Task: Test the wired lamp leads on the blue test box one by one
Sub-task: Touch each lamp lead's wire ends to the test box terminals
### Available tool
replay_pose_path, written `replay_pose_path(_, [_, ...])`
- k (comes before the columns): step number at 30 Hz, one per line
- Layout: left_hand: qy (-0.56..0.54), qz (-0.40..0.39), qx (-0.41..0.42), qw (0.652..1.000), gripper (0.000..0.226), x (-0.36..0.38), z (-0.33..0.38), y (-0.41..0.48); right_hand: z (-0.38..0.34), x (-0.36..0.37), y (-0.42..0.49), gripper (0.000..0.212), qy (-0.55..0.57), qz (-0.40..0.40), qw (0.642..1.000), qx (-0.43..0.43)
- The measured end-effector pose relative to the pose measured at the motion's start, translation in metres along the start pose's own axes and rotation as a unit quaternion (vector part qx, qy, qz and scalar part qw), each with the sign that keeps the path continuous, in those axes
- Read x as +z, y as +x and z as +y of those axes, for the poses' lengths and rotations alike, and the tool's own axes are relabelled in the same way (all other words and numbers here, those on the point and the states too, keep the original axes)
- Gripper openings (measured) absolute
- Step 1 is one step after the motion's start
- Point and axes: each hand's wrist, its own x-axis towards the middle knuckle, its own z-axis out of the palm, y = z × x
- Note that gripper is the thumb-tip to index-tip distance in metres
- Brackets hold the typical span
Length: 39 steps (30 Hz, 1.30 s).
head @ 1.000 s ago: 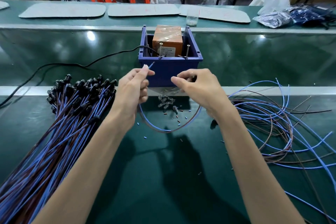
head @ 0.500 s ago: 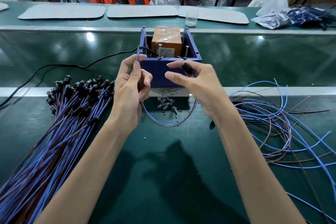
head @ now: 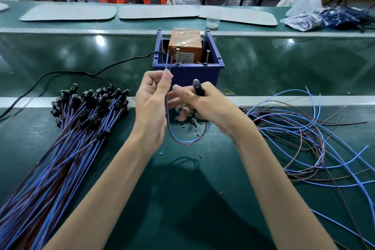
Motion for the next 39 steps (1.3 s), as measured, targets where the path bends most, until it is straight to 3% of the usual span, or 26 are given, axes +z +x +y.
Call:
replay_pose_path(6, [-0.083,0.054,-0.077,0.992,0.013,0.000,-0.003,0.003,0.007,0.007,0.004,0.008,0.018,0.044,0.998,-0.049])
replay_pose_path(11, [-0.093,0.005,-0.139,0.986,0.015,0.003,-0.012,0.001,0.004,0.011,0.006,0.006,0.111,0.092,0.989,-0.034])
replay_pose_path(14, [-0.045,-0.019,-0.118,0.992,0.015,0.005,-0.016,-0.002,0.001,0.001,0.005,0.017,0.173,0.124,0.976,-0.039])
replay_pose_path(22, [0.028,-0.033,-0.014,0.999,0.016,0.004,-0.019,-0.009,0.002,-0.006,0.007,0.015,0.112,0.199,0.974,-0.008])
replay_pose_path(28, [0.055,0.003,-0.021,0.998,0.016,0.002,-0.021,-0.009,0.002,-0.006,0.006,0.016,-0.021,0.235,0.972,-0.016])
replay_pose_path(35, [0.061,0.026,-0.074,0.995,0.009,0.001,-0.026,-0.007,0.006,0.000,0.006,0.016,-0.215,0.287,0.933,-0.033])
replay_pose_path(39, [0.089,0.028,-0.073,0.993,0.007,-0.001,-0.026,-0.006,0.007,-0.003,0.009,0.018,-0.241,0.298,0.923,-0.034])
